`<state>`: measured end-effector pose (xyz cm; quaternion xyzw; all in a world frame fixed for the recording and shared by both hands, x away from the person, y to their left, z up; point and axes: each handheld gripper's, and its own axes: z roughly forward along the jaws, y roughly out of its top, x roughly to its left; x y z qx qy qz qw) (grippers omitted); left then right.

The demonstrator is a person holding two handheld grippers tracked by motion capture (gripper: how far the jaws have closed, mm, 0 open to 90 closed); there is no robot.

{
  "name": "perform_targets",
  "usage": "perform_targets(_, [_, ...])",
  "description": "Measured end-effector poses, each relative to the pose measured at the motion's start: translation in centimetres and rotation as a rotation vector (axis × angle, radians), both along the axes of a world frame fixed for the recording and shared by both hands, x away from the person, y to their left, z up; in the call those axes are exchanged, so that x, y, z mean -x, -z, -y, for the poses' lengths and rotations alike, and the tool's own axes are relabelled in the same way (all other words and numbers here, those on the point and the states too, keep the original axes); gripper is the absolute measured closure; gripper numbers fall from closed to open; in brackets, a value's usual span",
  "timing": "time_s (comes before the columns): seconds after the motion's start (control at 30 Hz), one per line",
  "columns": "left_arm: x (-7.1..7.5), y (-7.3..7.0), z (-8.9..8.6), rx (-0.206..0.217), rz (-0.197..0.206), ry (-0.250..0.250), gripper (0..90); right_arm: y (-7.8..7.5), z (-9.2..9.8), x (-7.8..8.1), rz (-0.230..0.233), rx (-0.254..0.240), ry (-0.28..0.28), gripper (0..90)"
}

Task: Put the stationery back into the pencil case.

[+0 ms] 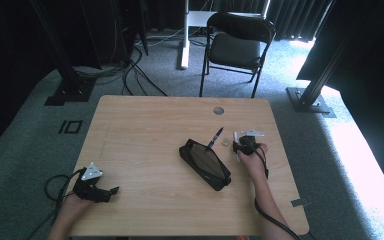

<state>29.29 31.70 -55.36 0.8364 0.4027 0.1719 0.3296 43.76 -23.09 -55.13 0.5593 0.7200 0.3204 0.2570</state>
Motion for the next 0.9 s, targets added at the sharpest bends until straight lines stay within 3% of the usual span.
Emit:
perform_targets(0.3, [0.0,0.0,0.0,0.0,0.0,0.0,2.1,-0.2,0.6,-0.2,-0.02,-0.016,0.071,77.9])
perform_targets(0.5, [0.0,0.0,0.0,0.0,0.0,0.0,2.1,-0.5,1.2,-0.4,-0.047,-0.066,0.105,78.4])
perform_targets(0.6, [0.0,0.0,0.0,0.0,0.0,0.0,2.1,-0.9,1.8,-0.2,-0.032,-0.095,0.111,78.4])
perform_targets(0.9, [0.0,0.0,0.0,0.0,0.0,0.0,2.1,-3.4,2.5,0.9,0.016,-0.123,0.086,78.5])
